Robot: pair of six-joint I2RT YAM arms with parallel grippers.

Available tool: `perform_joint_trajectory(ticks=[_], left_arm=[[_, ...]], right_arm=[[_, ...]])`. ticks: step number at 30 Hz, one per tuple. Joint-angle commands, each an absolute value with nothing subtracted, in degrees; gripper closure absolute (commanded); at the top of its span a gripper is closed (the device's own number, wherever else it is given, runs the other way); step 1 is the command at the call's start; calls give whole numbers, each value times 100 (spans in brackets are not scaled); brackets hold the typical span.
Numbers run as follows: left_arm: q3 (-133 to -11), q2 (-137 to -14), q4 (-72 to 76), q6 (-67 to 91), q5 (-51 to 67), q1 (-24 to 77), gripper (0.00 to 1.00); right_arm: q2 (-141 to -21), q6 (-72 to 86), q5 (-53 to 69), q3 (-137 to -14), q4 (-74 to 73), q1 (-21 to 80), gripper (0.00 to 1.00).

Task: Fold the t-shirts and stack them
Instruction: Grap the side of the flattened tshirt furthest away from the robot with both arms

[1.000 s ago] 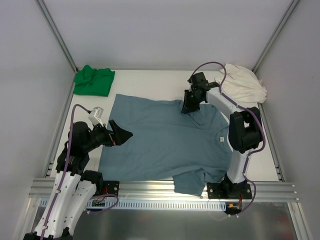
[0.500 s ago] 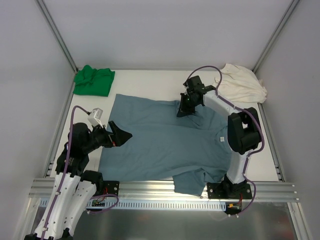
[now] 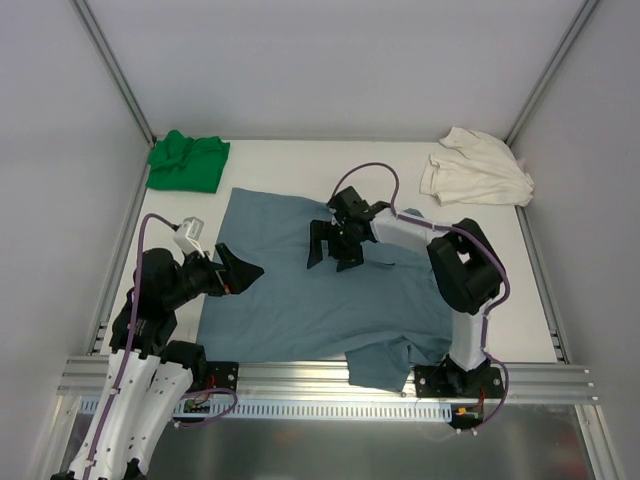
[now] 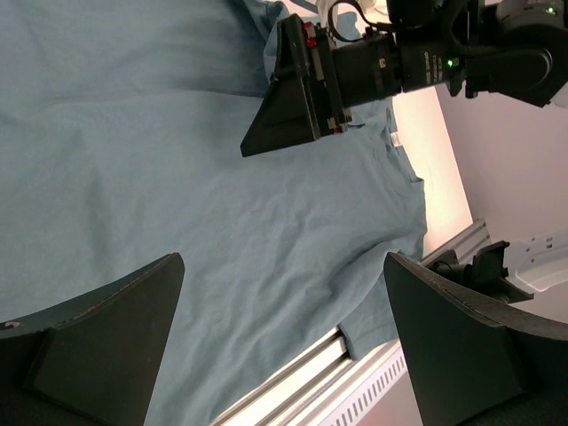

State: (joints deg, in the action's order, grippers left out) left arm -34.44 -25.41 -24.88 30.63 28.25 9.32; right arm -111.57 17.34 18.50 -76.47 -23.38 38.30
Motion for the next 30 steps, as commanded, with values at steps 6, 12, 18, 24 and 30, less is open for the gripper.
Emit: perform_joint_trajectory(ticks=[6,12,18,24,30], left_arm=[[-3322,-2400,-2444,3085,2856,923,1],[-3261,-2434,-2329,3103,2900,914,1],[-3296,-2417,-2329,3085,2892,923,1],[-3322,-2364,-2443,2971,2865,923,1],[-3392,-2364,-2540,2927,2874,923,1]], right_arm=[[-9039,1653,741,-6760,-2547,3832,0],[-7973,1389,229,-6390,-3094,3639,0],[-7348,1292,35,-5529,-2840,3112,27],[-7619,1037,-281,-5037,-2567,2866,26],[-7787,993,-185,-4948,-2364,2584,25]])
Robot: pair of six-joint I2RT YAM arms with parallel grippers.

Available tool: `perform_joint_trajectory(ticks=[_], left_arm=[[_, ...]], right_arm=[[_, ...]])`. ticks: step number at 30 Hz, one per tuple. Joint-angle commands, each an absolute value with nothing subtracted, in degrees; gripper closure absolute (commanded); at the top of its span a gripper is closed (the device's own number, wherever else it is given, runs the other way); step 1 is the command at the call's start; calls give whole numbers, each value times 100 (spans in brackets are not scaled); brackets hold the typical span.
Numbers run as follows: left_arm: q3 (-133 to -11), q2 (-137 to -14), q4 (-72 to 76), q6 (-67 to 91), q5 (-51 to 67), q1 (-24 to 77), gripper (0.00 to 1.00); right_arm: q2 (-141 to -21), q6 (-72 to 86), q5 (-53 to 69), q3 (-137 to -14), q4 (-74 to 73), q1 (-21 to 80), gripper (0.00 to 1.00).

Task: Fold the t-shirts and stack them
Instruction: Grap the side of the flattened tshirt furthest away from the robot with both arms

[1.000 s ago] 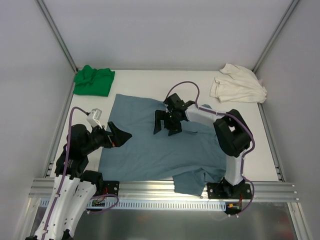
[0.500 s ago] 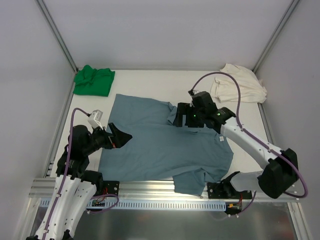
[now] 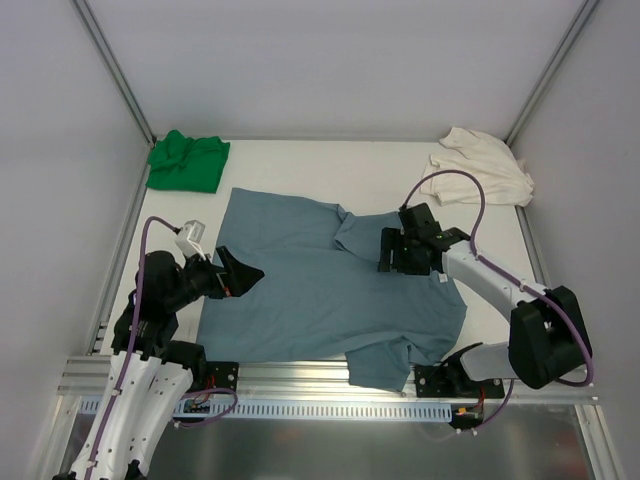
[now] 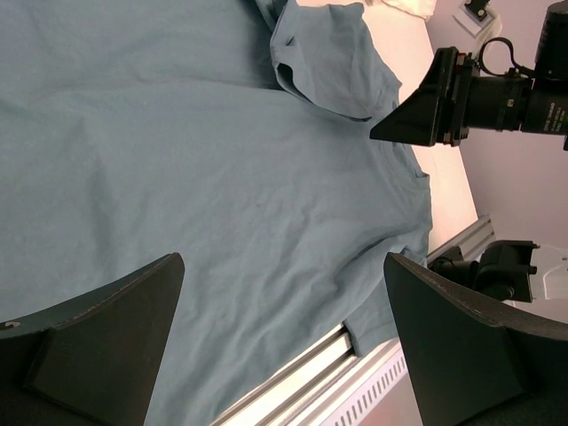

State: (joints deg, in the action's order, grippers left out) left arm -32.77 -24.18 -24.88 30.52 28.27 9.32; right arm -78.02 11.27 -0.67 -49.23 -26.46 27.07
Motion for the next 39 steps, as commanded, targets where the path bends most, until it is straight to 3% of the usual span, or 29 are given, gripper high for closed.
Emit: perform_joint_trajectory(ticks=[1,18,32,39], left_arm=[[-3393,-2364,-2557,2909,2857,923,1],[-3349,-2435,-2496,2918,2865,923,1],[-3340,-2417,-2558,2874,2821,923,1],[-3322,-2435,-2531,2874,2821,923,1]], right_arm=[[-7787,993,-185,-4940,-2347,2549,25],[-8042,1072,132,-4895,-2030,2136,26],[-8525,1318,369,-4904,-1652,2144,44],[-8560,1292,246,-5045,-1731,2136,44]])
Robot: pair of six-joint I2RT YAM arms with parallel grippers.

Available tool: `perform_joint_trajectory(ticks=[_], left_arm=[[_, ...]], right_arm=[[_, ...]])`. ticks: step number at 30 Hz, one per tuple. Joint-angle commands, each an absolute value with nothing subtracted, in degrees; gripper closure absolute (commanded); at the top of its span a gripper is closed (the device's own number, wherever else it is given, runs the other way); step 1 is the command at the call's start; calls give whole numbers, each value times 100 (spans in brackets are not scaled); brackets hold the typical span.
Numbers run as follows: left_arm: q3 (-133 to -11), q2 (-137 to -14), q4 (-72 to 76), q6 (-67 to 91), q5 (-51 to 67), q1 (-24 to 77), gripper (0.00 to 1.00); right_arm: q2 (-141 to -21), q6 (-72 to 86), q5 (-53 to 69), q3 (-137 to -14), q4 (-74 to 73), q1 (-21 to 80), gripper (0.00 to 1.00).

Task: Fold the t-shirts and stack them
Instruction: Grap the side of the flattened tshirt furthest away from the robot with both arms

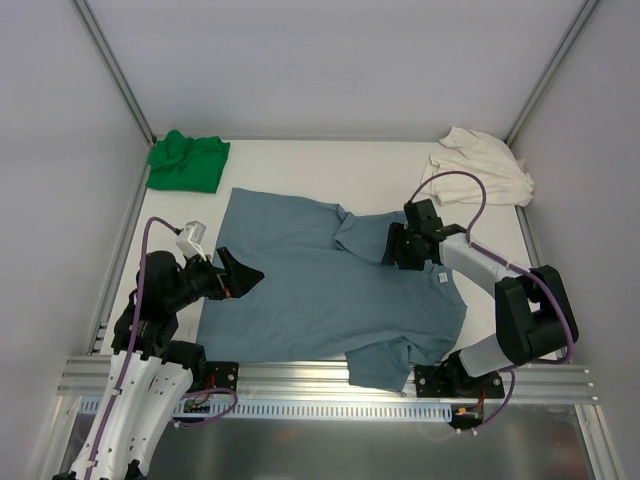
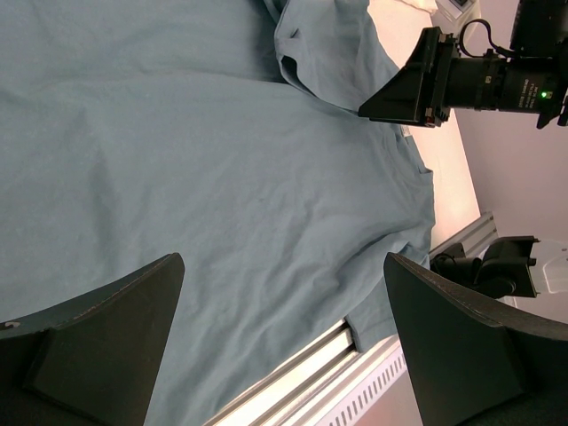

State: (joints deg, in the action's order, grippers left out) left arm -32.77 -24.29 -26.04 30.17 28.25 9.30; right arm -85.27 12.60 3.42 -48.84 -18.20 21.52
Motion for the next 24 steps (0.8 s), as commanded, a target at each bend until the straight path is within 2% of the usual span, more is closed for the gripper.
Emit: perform_joint_trajectory(ticks=[1,17,21,22,24], left_arm=[[-3314,-2435,-2523,2874,2813,923,1],[-3296,-2452,-2522,2856,2804,923,1],[-3296,-2452,-2523,2856,2804,923,1],[-3296,-2452,-2514,2856,2795,923,1],[-3287,-2452,-2522,2856,2795,923,2]], right_arm=[[-8578,1292,220,-5080,-1749,2136,44],[-8763,1406,158,-5317,-1723,2048,46],[-8806,1397,184,-5431,-1758,2030,58],[-8841,1397,185,-5449,-1758,2013,67],[-8877,1397,202,-5467,-1758,2021,73]])
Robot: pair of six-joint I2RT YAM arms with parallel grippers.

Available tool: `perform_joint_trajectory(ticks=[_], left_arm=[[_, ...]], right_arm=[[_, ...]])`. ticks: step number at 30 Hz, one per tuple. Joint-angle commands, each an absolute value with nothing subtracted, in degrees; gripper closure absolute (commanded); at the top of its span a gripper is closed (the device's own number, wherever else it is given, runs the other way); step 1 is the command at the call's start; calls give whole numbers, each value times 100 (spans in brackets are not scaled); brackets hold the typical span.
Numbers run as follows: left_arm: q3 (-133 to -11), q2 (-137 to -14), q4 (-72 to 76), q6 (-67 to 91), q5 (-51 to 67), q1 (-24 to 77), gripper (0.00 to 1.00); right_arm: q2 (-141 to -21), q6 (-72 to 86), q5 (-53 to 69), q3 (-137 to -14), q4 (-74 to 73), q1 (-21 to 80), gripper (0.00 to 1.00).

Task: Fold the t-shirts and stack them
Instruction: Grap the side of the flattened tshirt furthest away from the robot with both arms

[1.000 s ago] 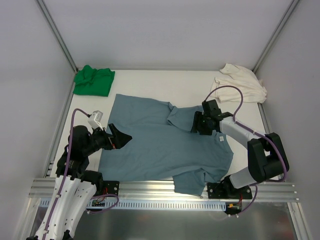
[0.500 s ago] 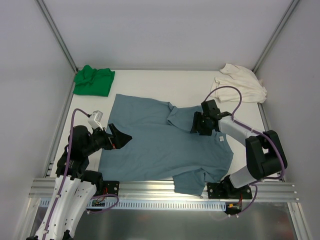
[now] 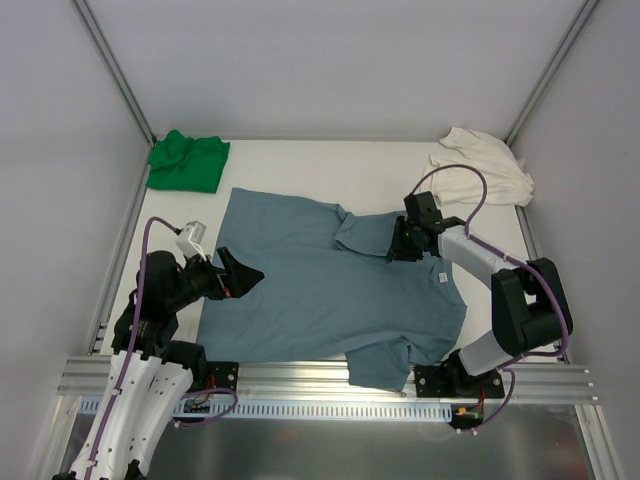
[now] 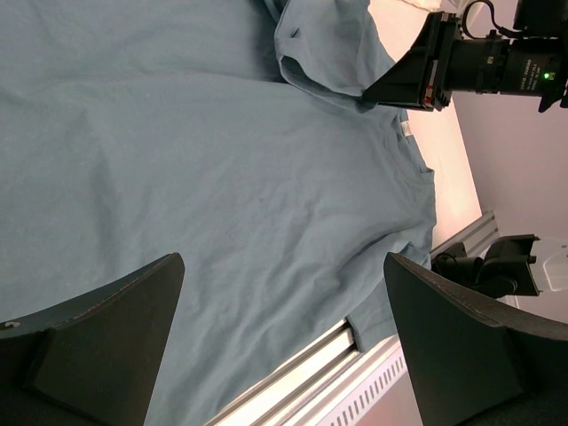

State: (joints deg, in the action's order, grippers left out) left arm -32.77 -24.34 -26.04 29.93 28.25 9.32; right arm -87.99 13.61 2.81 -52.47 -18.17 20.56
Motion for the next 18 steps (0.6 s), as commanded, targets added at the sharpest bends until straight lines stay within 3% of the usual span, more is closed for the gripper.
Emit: perform_joint_trajectory(ticks=[1,5,6,10,13,18], left_arm=[[-3287,-2452,-2514,2856,2786,914,1],[-3287,-2452,-2514,2848,2777,923,1],[-3287,-2470,-2505,2848,2777,923,1],[-3278,-2505,-2496,2848,2786,914,1],[-3278,-2522,-2479,2848,2795,923,1],[-3270,-2514,-2470,2848,2804,923,1]], right_arm=[[-8886,1406,202,-5475,-1758,2013,78],[-8930,1406,237,-5467,-1758,2013,82],[-8947,1424,255,-5475,-1784,2004,79],[-8877,1433,272,-5467,-1828,2013,41],[-8807,1415,290,-5484,-1881,2004,31],[-8727,1415,202,-5502,-1898,1978,31]])
